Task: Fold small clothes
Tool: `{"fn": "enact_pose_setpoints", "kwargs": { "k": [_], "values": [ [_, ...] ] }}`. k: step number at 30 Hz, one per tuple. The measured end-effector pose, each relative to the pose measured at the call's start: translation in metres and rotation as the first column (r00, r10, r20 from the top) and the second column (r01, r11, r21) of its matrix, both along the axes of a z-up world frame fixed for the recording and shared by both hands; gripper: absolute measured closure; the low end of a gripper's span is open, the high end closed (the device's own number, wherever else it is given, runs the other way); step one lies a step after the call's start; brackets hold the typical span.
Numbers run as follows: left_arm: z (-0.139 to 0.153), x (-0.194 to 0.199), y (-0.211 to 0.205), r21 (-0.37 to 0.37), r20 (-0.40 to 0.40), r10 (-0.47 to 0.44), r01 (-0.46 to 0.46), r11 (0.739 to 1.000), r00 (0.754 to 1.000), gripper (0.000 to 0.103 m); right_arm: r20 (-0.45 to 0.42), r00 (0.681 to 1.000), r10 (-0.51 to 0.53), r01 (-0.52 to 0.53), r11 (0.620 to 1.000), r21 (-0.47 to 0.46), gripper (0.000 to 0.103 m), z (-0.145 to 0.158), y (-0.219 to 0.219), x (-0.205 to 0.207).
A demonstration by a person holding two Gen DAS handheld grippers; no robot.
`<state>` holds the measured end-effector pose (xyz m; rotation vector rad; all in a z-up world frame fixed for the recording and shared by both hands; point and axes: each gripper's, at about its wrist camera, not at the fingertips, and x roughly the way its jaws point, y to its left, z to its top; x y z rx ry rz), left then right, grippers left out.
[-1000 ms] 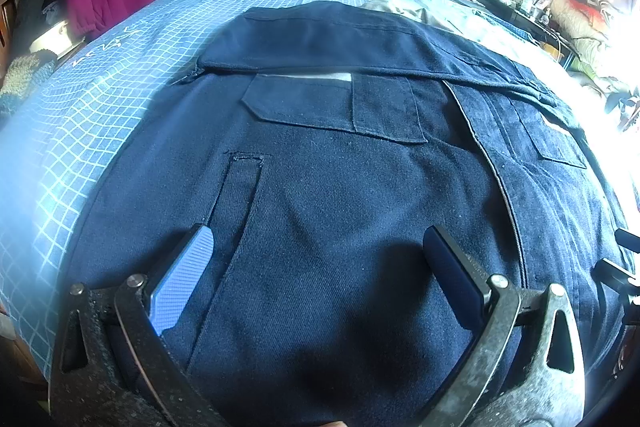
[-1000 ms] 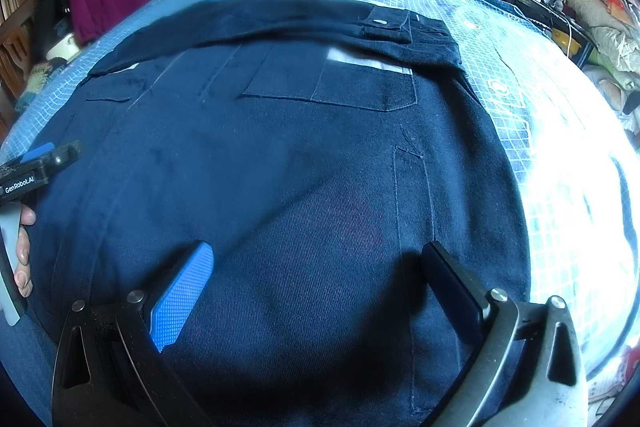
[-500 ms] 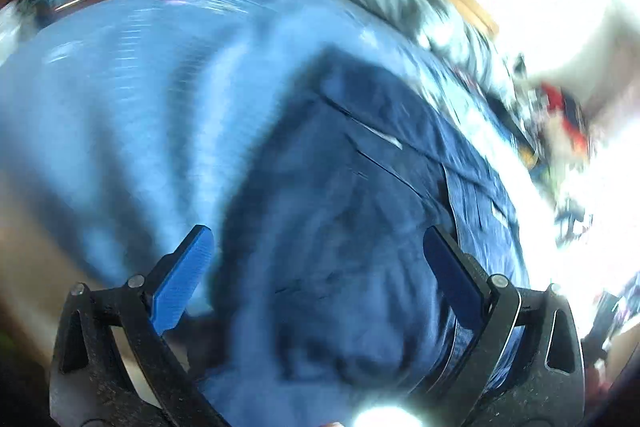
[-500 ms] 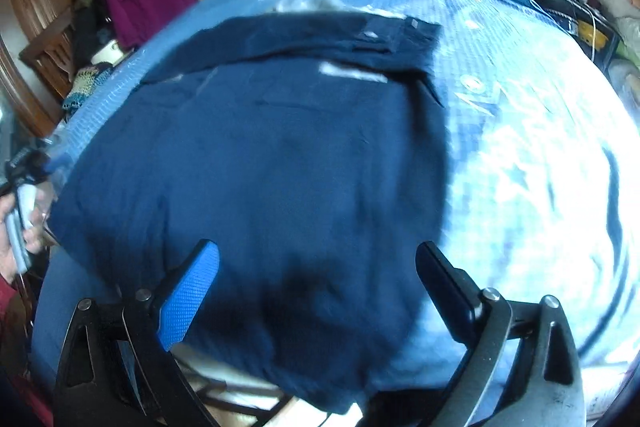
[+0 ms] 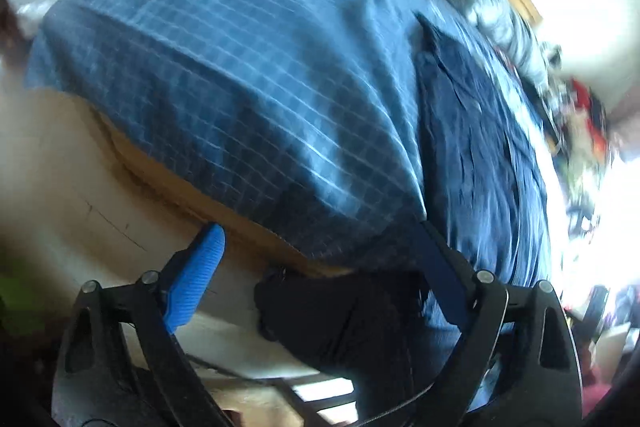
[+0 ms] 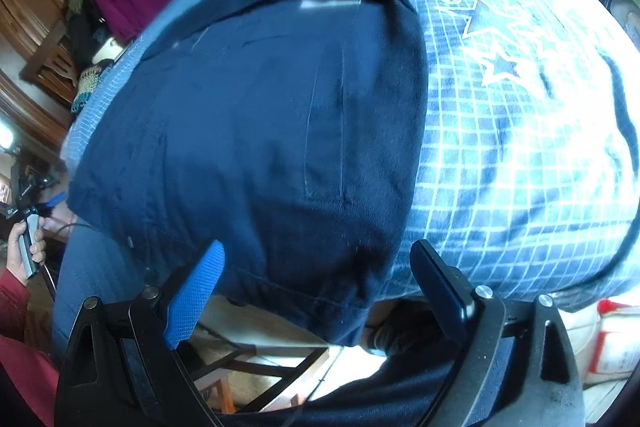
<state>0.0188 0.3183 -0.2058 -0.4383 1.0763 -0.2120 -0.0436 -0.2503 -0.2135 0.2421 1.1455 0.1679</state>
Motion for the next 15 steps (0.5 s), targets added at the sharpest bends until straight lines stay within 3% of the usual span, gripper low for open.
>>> {"fn": "enact_pose_setpoints", "kwargs": {
  "k": [3, 7, 10, 15],
  "values": [
    [0.001, 0.004, -0.014, 0.011, 0.006, -0.057, 0.056, 0.998, 0.998, 0.011, -0.032, 0.999, -0.003, 0.003, 1.0, 0.017, 0.008, -0.004, -0.003, -0.002],
    [0.004, 0.008, -0.036, -0.008, 0.009, -0.163, 0.163, 0.987, 0.987, 0.027, -0.083, 0.996, -0.016, 0.023, 0.997, 0.08, 0.015, -0.013, -0.008, -0.008],
    [0.005, 0.009, -0.051, -0.014, 0.018, -0.231, 0.231, 0.973, 0.973, 0.027, -0.134, 0.991, 0.004, 0.011, 0.994, 0.11, 0.022, -0.023, -0.005, -0.012],
    [0.001, 0.011, -0.054, -0.048, 0.012, -0.255, 0.255, 0.966, 0.967, 0.027, -0.17, 0.985, 0.011, 0.007, 0.994, 0.107, 0.022, -0.037, 0.002, -0.014]
  ]
}}
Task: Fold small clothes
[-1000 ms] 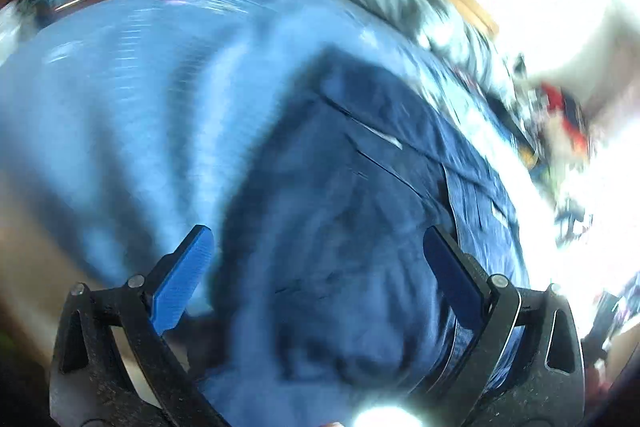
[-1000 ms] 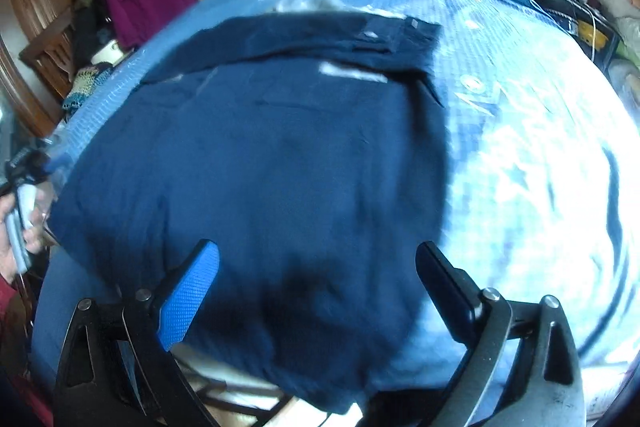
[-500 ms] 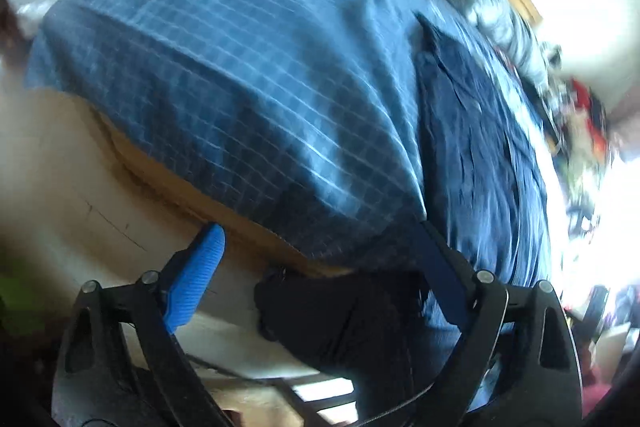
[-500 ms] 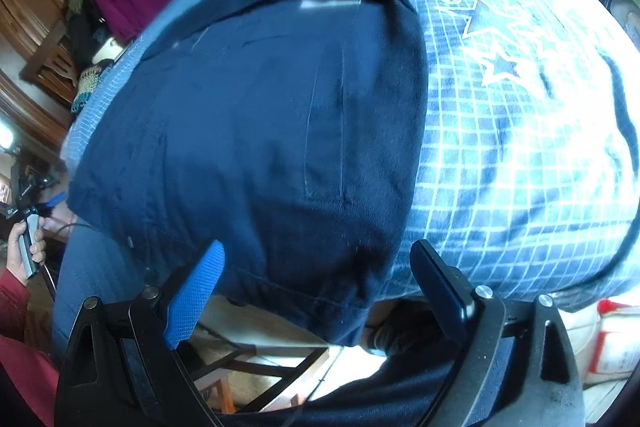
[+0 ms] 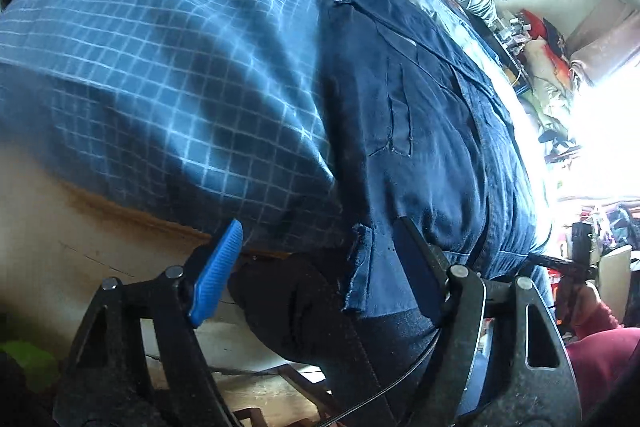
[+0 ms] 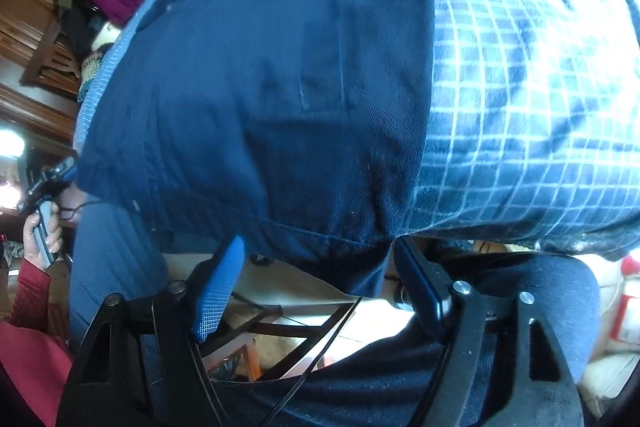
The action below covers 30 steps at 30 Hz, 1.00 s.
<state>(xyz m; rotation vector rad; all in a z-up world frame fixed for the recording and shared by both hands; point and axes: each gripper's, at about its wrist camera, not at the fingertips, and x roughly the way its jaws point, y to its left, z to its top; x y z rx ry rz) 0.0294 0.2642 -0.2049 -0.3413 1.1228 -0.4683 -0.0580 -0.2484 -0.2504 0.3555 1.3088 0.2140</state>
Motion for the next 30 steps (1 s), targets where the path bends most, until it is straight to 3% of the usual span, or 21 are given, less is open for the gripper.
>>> {"fn": "enact_pose_setpoints", "kwargs": {
  "k": [7, 14, 15, 16, 17, 19, 23, 24, 26, 30],
  "values": [
    [-0.002, 0.001, -0.004, 0.018, -0.015, -0.036, 0.036, 0.999, 0.999, 0.026, -0.025, 0.999, -0.025, 0.024, 0.999, -0.04, 0.022, -0.011, -0.003, 0.005],
    [-0.006, 0.002, -0.017, 0.06, -0.029, -0.083, 0.085, 0.995, 0.996, 0.028, -0.077, 0.997, -0.017, 0.019, 0.999, 0.032, 0.022, -0.03, -0.005, 0.012],
    [-0.008, 0.002, -0.017, 0.067, -0.032, -0.084, 0.086, 0.994, 0.996, 0.035, -0.078, 0.997, -0.013, 0.016, 0.999, 0.038, 0.022, -0.031, -0.005, 0.013],
    [-0.01, 0.004, -0.018, 0.065, -0.04, -0.086, 0.089, 0.994, 0.995, 0.05, -0.08, 0.997, -0.011, 0.014, 0.999, 0.043, 0.022, -0.032, -0.005, 0.013],
    [-0.014, 0.005, -0.021, 0.048, -0.063, -0.097, 0.1, 0.994, 0.993, 0.058, -0.096, 0.995, -0.009, 0.015, 0.998, 0.06, 0.022, -0.034, -0.004, 0.014],
    [-0.018, 0.006, -0.027, 0.023, -0.087, -0.121, 0.124, 0.992, 0.989, 0.082, -0.121, 0.993, -0.006, 0.017, 0.996, 0.083, 0.026, -0.039, -0.004, 0.015],
    [-0.015, 0.006, -0.033, 0.049, -0.086, -0.132, 0.136, 0.99, 0.988, 0.085, -0.134, 0.991, -0.003, 0.017, 0.994, 0.109, 0.033, -0.044, -0.002, 0.014],
    [-0.014, 0.006, -0.033, 0.044, -0.087, -0.127, 0.132, 0.99, 0.988, 0.088, -0.132, 0.991, -0.008, 0.024, 0.993, 0.118, 0.038, -0.044, -0.003, 0.014],
    [-0.008, 0.004, -0.034, 0.055, -0.078, -0.127, 0.132, 0.99, 0.989, 0.09, -0.133, 0.991, -0.02, 0.039, 0.989, 0.143, 0.066, -0.042, -0.009, 0.012],
    [0.013, -0.001, -0.034, 0.023, -0.041, -0.113, 0.114, 0.993, 0.993, 0.091, -0.086, 0.996, -0.023, 0.042, 0.974, 0.222, 0.087, -0.016, -0.016, -0.001]
  ]
}}
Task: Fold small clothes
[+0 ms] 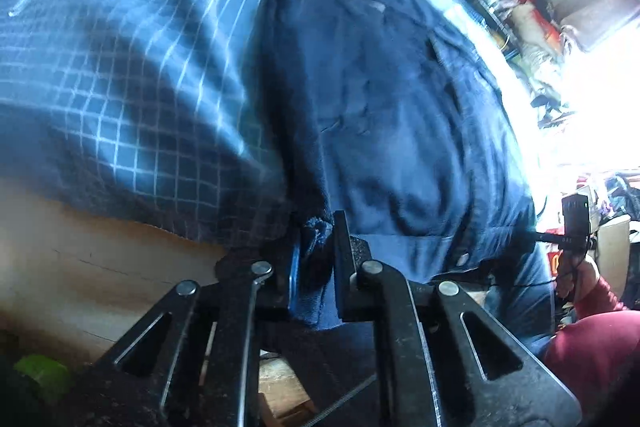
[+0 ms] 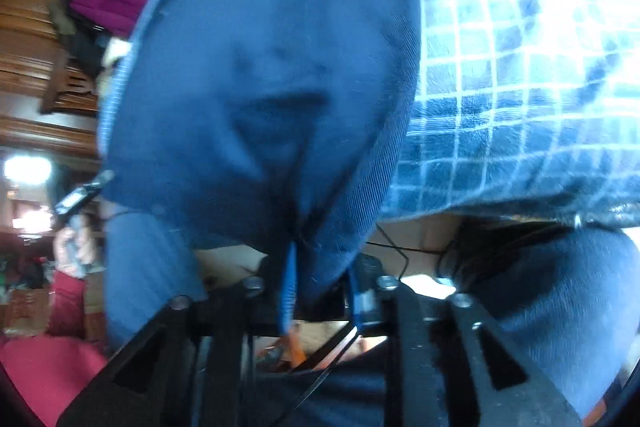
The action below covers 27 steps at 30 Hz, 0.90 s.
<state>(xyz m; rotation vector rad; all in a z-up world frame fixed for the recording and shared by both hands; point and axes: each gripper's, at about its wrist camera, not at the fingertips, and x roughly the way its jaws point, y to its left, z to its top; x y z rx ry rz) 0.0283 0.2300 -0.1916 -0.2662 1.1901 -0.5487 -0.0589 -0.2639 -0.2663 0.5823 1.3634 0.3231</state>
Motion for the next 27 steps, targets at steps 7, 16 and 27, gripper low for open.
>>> {"fn": "enact_pose_setpoints", "kwargs": {
  "k": [7, 16, 27],
  "values": [
    [0.048, 0.005, 0.016, -0.236, 0.036, 0.084, -0.073, 0.969, 0.996, 0.091, 0.148, 0.987, -0.063, 0.038, 0.985, 0.166, 0.09, 0.071, -0.011, -0.001],
    [0.088, 0.059, 0.021, -0.464, 0.019, 0.213, -0.18, 0.867, 0.977, 0.091, 0.278, 0.936, -0.213, 0.099, 0.922, 0.373, 0.09, 0.132, -0.037, 0.047],
    [0.088, 0.166, -0.013, -0.391, 0.015, 0.266, -0.239, 0.889, 0.964, 0.09, 0.354, 0.9, -0.253, 0.129, 0.933, 0.337, 0.088, 0.156, -0.074, 0.153]
  ]
}}
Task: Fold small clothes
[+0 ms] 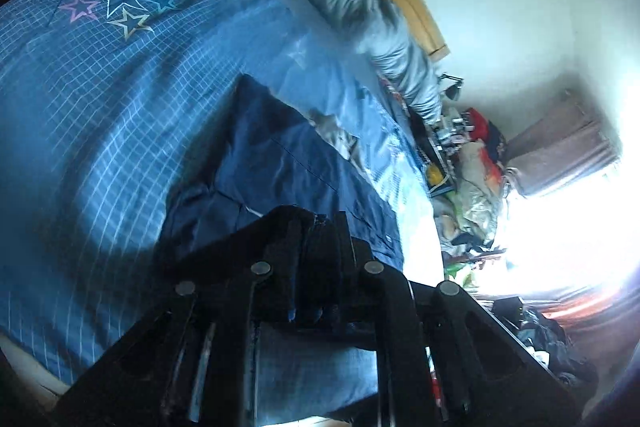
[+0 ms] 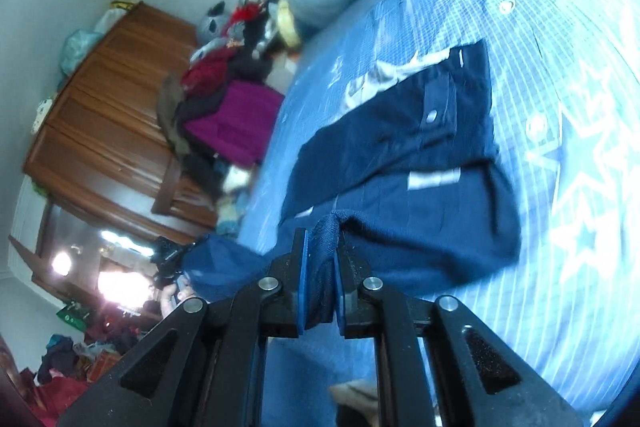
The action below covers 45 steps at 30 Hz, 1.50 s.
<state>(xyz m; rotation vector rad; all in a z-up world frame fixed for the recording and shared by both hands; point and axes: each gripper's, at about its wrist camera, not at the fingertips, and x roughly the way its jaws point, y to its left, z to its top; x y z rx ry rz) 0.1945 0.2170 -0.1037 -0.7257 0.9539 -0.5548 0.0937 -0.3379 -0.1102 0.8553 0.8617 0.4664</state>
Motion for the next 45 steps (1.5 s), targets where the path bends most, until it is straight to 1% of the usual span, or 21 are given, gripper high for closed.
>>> {"fn": "enact_pose_setpoints", "kwargs": {
  "k": [4, 8, 12, 14, 18, 21, 23, 25, 27, 30, 32, 34, 35, 36, 37, 38, 39, 41, 43, 44, 45],
  "values": [
    [-0.027, 0.045, -0.012, 0.032, -0.054, 0.005, -0.003, 0.999, 0.999, 0.088, -0.04, 0.999, -0.01, 0.009, 1.0, -0.014, 0.088, -0.022, -0.015, 0.045],
    [-0.068, 0.089, -0.034, 0.118, -0.114, 0.003, 0.011, 0.993, 0.993, 0.086, -0.1, 0.995, -0.003, -0.002, 0.999, -0.046, 0.087, -0.056, -0.023, 0.097],
    [-0.114, 0.115, -0.05, 0.226, -0.179, 0.013, 0.028, 0.974, 0.984, 0.082, -0.176, 0.984, -0.012, 0.001, 0.998, -0.061, 0.084, -0.099, -0.031, 0.136],
    [-0.126, 0.12, -0.053, 0.228, -0.176, 0.016, 0.025, 0.973, 0.984, 0.083, -0.214, 0.977, -0.016, 0.001, 0.998, -0.07, 0.081, -0.119, -0.034, 0.149],
    [-0.124, 0.114, -0.05, 0.221, -0.163, 0.001, 0.036, 0.975, 0.987, 0.083, -0.245, 0.969, -0.035, 0.02, 0.998, -0.064, 0.079, -0.145, -0.041, 0.16],
    [-0.119, 0.106, -0.044, 0.205, -0.163, -0.011, 0.045, 0.978, 0.987, 0.079, -0.238, 0.971, -0.039, 0.027, 0.998, -0.053, 0.077, -0.146, -0.043, 0.156],
    [-0.105, 0.103, -0.041, 0.231, -0.147, -0.006, 0.04, 0.972, 0.989, 0.068, -0.211, 0.977, -0.043, 0.028, 0.997, -0.073, 0.059, -0.137, -0.041, 0.152],
    [-0.09, 0.097, -0.034, 0.263, -0.084, 0.027, -0.003, 0.965, 0.996, 0.044, -0.164, 0.985, -0.062, 0.046, 0.994, -0.102, 0.044, -0.121, -0.04, 0.141],
    [-0.07, 0.084, -0.02, 0.301, 0.013, 0.06, -0.061, 0.952, 0.998, 0.038, -0.123, 0.989, -0.078, 0.061, 0.989, -0.137, 0.042, -0.108, -0.041, 0.13],
    [-0.055, 0.076, -0.009, 0.402, 0.132, 0.061, -0.109, 0.909, 0.989, 0.028, -0.097, 0.99, -0.102, 0.083, 0.98, -0.18, 0.041, -0.098, -0.04, 0.115],
    [-0.051, 0.079, -0.022, 0.497, 0.18, -0.048, -0.048, 0.866, 0.983, 0.028, -0.097, 0.989, -0.108, 0.088, 0.978, -0.19, 0.041, -0.097, -0.037, 0.107],
    [-0.054, 0.085, -0.039, 0.572, 0.189, -0.162, 0.026, 0.82, 0.968, 0.028, -0.104, 0.989, -0.105, 0.083, 0.977, -0.195, 0.041, -0.099, -0.032, 0.101],
    [-0.06, 0.09, -0.053, 0.621, 0.179, -0.254, 0.091, 0.778, 0.951, 0.028, -0.106, 0.989, -0.103, 0.08, 0.977, -0.199, 0.041, -0.1, -0.029, 0.099],
    [-0.063, 0.093, -0.06, 0.643, 0.167, -0.293, 0.122, 0.756, 0.941, 0.028, -0.107, 0.989, -0.102, 0.078, 0.976, -0.202, 0.041, -0.101, -0.025, 0.096],
    [-0.071, 0.098, -0.068, 0.675, 0.146, -0.335, 0.154, 0.721, 0.931, 0.03, -0.109, 0.989, -0.102, 0.079, 0.976, -0.203, 0.041, -0.102, -0.022, 0.094],
    [-0.075, 0.099, -0.072, 0.688, 0.134, -0.351, 0.167, 0.706, 0.927, 0.031, -0.107, 0.989, -0.103, 0.081, 0.977, -0.196, 0.041, -0.102, -0.019, 0.091],
    [-0.08, 0.103, -0.075, 0.695, 0.124, -0.365, 0.182, 0.696, 0.923, 0.033, -0.106, 0.989, -0.105, 0.084, 0.978, -0.19, 0.041, -0.103, -0.018, 0.089],
    [-0.084, 0.109, -0.075, 0.68, 0.129, -0.368, 0.189, 0.709, 0.921, 0.043, -0.101, 0.988, -0.114, 0.094, 0.978, -0.184, 0.041, -0.102, -0.016, 0.086],
    [-0.083, 0.113, -0.077, 0.644, 0.139, -0.371, 0.201, 0.738, 0.918, 0.066, -0.093, 0.989, -0.12, 0.101, 0.977, -0.186, 0.041, -0.1, -0.015, 0.084],
    [-0.083, 0.115, -0.079, 0.62, 0.146, -0.372, 0.208, 0.757, 0.917, 0.074, -0.085, 0.989, -0.12, 0.101, 0.976, -0.194, 0.041, -0.098, -0.015, 0.084],
    [-0.083, 0.115, -0.081, 0.614, 0.15, -0.373, 0.209, 0.761, 0.915, 0.083, -0.079, 0.99, -0.119, 0.101, 0.973, -0.207, 0.041, -0.096, -0.014, 0.084]
  ]
}}
